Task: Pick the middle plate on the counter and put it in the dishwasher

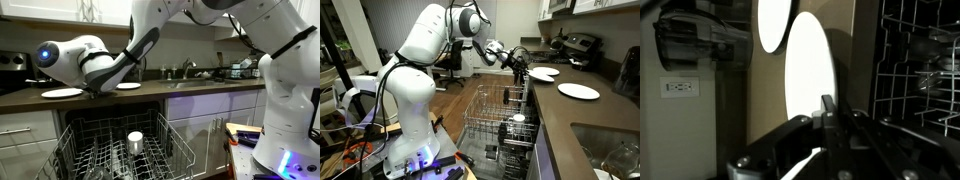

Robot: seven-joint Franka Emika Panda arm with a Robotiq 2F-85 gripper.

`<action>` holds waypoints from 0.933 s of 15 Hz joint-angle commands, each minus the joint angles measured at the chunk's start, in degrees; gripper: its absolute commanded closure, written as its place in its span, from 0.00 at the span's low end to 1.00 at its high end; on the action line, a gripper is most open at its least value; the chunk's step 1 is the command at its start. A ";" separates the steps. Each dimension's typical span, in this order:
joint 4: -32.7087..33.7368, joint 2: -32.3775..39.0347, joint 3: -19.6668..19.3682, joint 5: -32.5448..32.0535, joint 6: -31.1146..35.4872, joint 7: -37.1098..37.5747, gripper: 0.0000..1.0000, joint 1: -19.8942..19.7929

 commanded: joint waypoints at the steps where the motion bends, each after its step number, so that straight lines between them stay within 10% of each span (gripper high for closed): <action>1: 0.00 -1.23 -0.17 -2.74 -4.04 -0.92 0.93 1.48; 14: -1.14 -5.24 3.33 -3.27 -10.89 -0.45 0.93 4.27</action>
